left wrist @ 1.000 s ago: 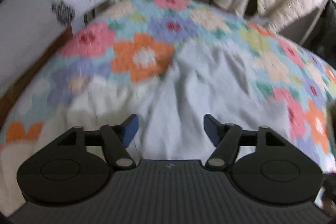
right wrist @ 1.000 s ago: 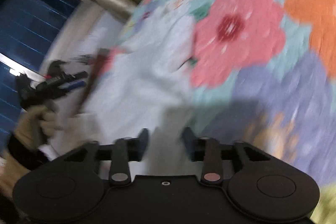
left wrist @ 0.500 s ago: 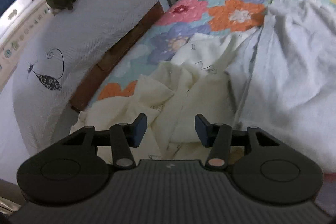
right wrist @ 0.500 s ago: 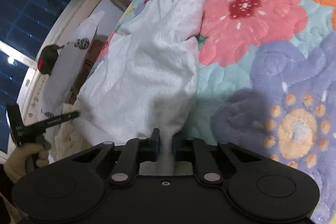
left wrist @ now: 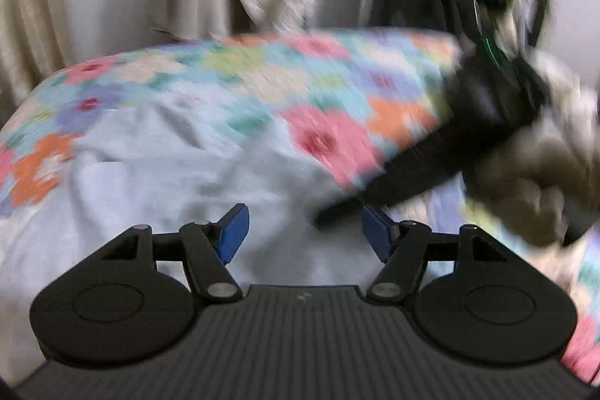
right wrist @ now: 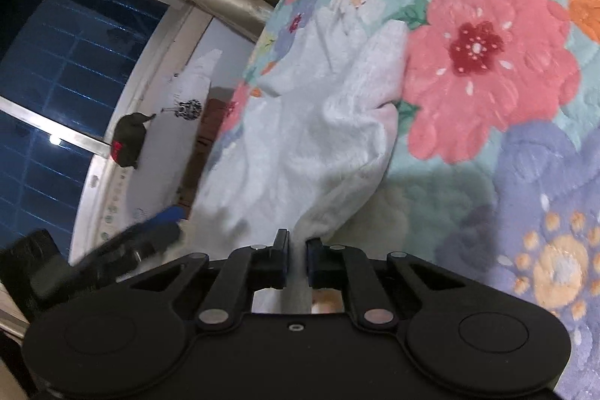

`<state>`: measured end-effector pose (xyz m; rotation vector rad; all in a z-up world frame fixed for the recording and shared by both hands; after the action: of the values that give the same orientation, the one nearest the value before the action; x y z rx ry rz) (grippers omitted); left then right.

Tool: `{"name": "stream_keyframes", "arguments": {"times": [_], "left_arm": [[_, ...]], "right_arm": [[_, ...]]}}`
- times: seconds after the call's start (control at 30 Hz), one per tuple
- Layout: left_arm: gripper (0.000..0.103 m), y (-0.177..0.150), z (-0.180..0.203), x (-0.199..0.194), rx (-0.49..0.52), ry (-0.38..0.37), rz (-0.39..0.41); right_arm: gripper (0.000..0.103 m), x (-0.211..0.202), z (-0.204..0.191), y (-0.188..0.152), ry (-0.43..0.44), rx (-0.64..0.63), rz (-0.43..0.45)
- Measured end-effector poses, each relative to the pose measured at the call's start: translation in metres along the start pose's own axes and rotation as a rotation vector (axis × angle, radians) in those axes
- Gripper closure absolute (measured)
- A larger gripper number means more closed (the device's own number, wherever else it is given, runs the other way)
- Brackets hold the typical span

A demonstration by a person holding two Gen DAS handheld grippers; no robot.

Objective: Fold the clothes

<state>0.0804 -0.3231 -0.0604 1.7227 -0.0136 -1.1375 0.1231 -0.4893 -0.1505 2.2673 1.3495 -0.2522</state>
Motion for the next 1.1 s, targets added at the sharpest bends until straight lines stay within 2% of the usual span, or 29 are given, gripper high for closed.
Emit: {"name": "stream_keyframes", "arguments": {"times": [0.07, 0.17, 0.2, 0.23, 0.27, 0.3, 0.4, 0.43, 0.53, 0.57, 0.6, 0.7, 0.73, 0.77, 0.8, 0.87, 0.97, 1.03, 1.1], "left_arm": [[0.035, -0.006, 0.013, 0.018, 0.035, 0.024, -0.041], [0.033, -0.01, 0.016, 0.037, 0.104, 0.162, -0.041], [0.043, -0.012, 0.014, 0.042, 0.111, 0.21, -0.047], [0.07, -0.013, 0.009, 0.046, 0.106, 0.244, -0.056], [0.081, -0.015, 0.004, 0.047, 0.089, 0.266, -0.066], [0.088, -0.016, -0.003, 0.047, 0.058, 0.27, -0.074], [0.093, -0.016, -0.018, 0.041, -0.044, 0.222, -0.063], [0.094, -0.015, -0.019, 0.04, -0.046, 0.208, -0.057], [0.094, -0.008, -0.007, 0.035, 0.035, 0.14, -0.011], [0.094, -0.005, -0.002, 0.032, 0.059, 0.103, 0.017], [0.097, -0.002, 0.003, 0.03, 0.083, 0.066, 0.044], [0.096, 0.008, 0.008, 0.032, 0.116, -0.003, 0.073], [0.097, 0.011, 0.007, 0.035, 0.109, -0.022, 0.073], [0.097, 0.014, 0.006, 0.038, 0.1, -0.037, 0.079], [0.097, 0.018, 0.007, 0.039, 0.1, -0.046, 0.091], [0.098, 0.026, 0.012, 0.033, 0.099, -0.051, 0.132], [0.098, 0.042, 0.019, 0.025, 0.065, -0.073, 0.15], [0.092, 0.04, 0.025, 0.036, 0.06, -0.081, 0.083], [0.086, 0.024, 0.035, 0.048, 0.073, -0.071, -0.025]], "right_arm": [[0.091, 0.002, 0.001, 0.006, 0.018, 0.05, -0.021], [0.091, 0.004, -0.001, 0.019, 0.059, 0.105, -0.037], [0.091, 0.006, -0.006, 0.022, 0.055, 0.082, -0.049], [0.091, 0.007, -0.01, 0.026, 0.051, 0.059, -0.061], [0.091, 0.008, -0.014, 0.028, 0.047, 0.039, -0.072], [0.091, 0.008, -0.017, 0.03, 0.052, 0.028, -0.082], [0.091, 0.005, -0.018, 0.034, 0.047, 0.019, -0.077], [0.091, 0.004, -0.017, 0.036, 0.038, 0.016, -0.073], [0.087, -0.001, -0.014, 0.034, 0.054, 0.062, -0.051], [0.079, -0.001, -0.013, 0.031, 0.055, 0.083, -0.051], [0.066, -0.002, -0.012, 0.027, 0.043, 0.102, -0.055], [0.051, -0.009, -0.008, 0.024, 0.036, 0.112, -0.035], [0.05, -0.011, -0.006, 0.024, 0.036, 0.113, -0.026], [0.054, -0.014, -0.005, 0.024, 0.036, 0.113, -0.017], [0.063, -0.016, -0.003, 0.024, 0.037, 0.114, -0.008], [0.067, -0.021, 0.0, 0.023, 0.038, 0.116, 0.01], [0.068, -0.026, 0.005, 0.023, 0.035, 0.116, 0.033], [0.068, -0.023, 0.009, 0.024, 0.021, 0.109, 0.034], [0.068, -0.02, 0.012, 0.025, 0.007, 0.103, 0.036]]}}
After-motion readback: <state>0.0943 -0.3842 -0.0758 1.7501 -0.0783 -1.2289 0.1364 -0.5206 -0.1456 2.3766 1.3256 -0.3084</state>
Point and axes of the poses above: each gripper's, at about its wrist camera, not at the fingertips, and x roughly the way its jaws point, z to its right, y to its top, the point moved 5 cm from there along x, roughly the way its jaws point, and after that the axes turned 5 degrees about y, right-handed, at the moved point
